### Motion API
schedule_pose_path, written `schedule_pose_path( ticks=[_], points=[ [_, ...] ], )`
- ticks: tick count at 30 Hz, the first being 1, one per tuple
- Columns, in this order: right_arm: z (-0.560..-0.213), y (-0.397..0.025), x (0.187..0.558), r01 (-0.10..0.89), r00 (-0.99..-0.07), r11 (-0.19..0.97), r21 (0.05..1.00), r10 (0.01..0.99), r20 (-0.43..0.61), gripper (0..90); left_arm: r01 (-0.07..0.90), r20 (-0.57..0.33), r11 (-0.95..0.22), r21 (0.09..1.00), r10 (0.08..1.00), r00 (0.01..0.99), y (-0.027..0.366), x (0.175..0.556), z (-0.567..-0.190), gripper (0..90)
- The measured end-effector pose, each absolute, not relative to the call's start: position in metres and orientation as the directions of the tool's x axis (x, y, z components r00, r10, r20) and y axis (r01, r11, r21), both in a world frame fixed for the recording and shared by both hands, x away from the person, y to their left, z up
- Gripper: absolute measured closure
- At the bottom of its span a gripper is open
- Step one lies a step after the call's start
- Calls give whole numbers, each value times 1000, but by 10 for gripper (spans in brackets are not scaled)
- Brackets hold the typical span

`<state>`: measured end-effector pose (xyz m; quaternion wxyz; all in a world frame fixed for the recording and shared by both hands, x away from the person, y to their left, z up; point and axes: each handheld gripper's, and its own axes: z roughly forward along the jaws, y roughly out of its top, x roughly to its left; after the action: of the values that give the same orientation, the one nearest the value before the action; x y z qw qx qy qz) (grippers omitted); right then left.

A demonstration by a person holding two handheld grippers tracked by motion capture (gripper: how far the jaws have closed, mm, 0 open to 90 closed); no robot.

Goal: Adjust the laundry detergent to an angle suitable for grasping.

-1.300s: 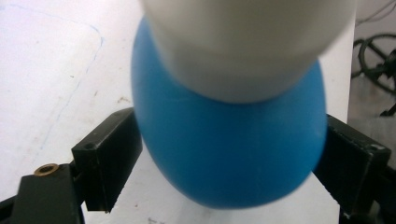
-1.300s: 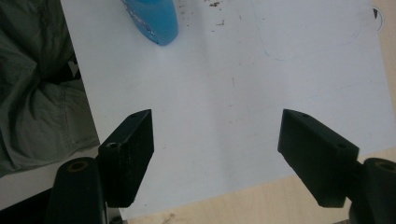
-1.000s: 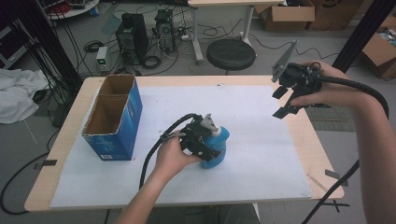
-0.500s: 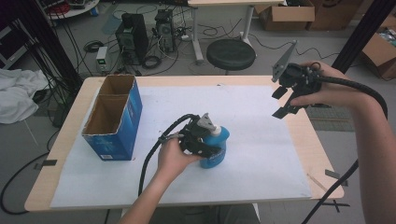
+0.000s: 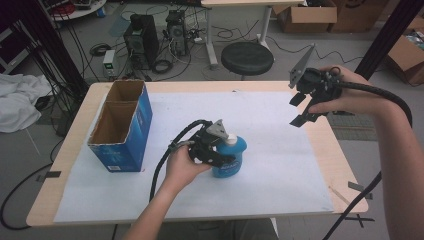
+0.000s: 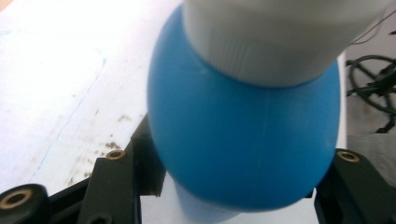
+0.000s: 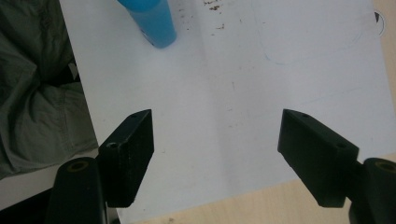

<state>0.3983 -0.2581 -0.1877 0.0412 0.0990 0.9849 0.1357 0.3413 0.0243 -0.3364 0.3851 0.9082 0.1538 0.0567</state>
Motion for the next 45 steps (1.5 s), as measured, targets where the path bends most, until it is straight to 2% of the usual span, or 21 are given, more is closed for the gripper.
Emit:
schedule_pose_path(
  ticks=[11,22,45],
  points=[
    [-190,-257,399,184,-977,944,272,205,-51,275,213,-79,-619,756,237,968,43,348,-326,456],
    [-188,-258,399,186,-977,944,272,208,-54,277,188,-95,-612,768,181,979,62,358,-322,455],
    [-191,-254,400,183,-978,948,261,203,-54,277,191,-110,-610,769,167,980,73,364,-349,451]
  ],
)
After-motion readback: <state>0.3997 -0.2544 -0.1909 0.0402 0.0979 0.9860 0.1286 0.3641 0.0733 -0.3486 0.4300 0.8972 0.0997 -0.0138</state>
